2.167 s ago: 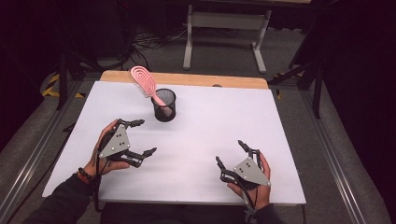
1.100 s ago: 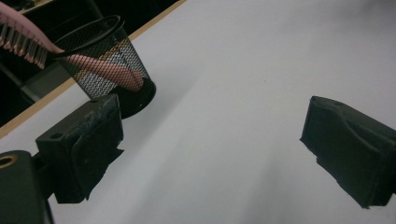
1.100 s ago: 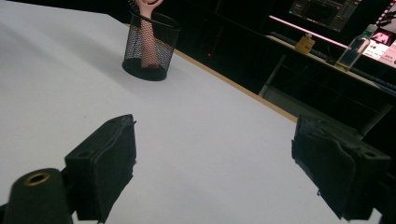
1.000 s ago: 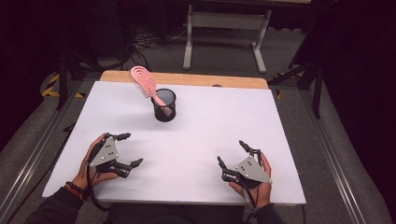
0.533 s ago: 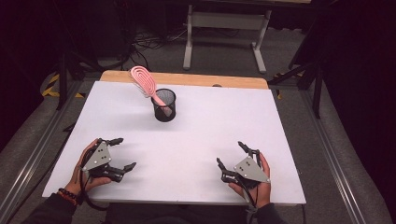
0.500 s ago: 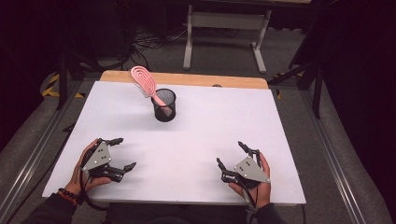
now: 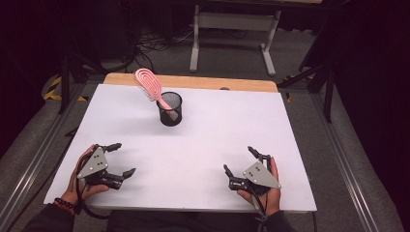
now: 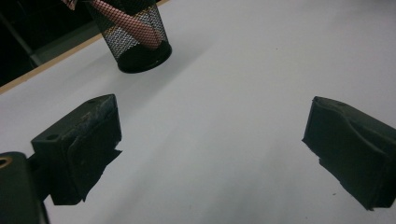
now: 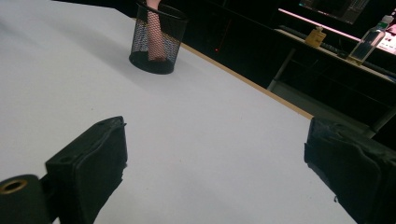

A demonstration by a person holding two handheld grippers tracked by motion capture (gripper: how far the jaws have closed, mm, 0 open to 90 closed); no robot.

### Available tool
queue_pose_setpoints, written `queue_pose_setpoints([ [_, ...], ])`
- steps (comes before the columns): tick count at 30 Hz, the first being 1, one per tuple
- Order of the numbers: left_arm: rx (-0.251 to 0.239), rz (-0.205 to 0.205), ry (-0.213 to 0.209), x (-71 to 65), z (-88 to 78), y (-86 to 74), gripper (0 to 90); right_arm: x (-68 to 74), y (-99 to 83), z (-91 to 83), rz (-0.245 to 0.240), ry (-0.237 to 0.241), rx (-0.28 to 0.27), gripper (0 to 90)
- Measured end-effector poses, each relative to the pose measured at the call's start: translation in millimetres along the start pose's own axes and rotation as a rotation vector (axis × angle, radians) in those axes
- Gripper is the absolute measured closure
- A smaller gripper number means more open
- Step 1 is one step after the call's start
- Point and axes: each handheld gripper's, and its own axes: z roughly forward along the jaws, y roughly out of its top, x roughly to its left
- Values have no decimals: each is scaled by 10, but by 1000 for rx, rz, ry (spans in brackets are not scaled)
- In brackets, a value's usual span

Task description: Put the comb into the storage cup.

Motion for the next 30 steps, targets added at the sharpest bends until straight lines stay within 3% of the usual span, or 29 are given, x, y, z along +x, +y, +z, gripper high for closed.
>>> queue_pose_setpoints([
  [30, -6, 3, -15, -2, 18, 2, 47, 33, 14, -30, -8, -19, -7, 77],
])
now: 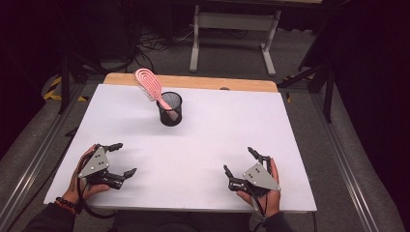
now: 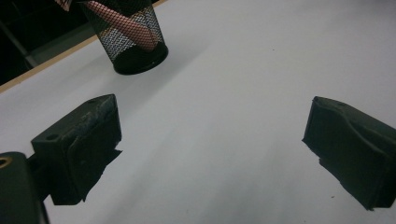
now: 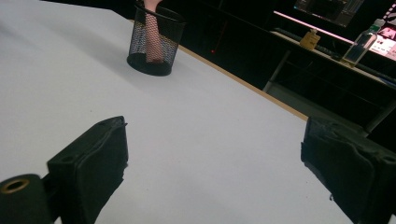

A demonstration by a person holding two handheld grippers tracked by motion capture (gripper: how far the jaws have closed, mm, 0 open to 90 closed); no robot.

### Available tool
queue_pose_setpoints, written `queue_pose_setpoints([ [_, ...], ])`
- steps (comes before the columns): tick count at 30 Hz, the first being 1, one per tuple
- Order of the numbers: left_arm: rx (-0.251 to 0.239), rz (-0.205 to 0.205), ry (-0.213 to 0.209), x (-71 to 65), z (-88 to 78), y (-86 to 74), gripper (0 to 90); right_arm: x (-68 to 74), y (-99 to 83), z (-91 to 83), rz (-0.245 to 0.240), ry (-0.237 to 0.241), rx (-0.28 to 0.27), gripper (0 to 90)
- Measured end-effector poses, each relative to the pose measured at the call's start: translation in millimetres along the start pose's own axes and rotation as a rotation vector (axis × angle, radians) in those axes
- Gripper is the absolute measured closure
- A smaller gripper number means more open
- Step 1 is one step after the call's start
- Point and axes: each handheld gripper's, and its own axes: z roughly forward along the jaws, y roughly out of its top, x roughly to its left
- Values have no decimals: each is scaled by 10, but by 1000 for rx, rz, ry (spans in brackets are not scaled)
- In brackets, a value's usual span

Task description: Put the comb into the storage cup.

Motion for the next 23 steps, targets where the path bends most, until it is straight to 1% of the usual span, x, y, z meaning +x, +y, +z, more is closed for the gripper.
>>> queue_pose_setpoints([
  [11, 5, -9, -4, 12, 6, -7, 47, -18, -11, 16, 7, -1, 2, 77],
  [16, 9, -3, -3, 24, 8, -5, 47, -22, -16, 19, 7, 0, 3, 77],
  [23, 7, -5, 1, 37, 4, -9, 47, -23, -22, 34, 8, 4, 11, 81],
])
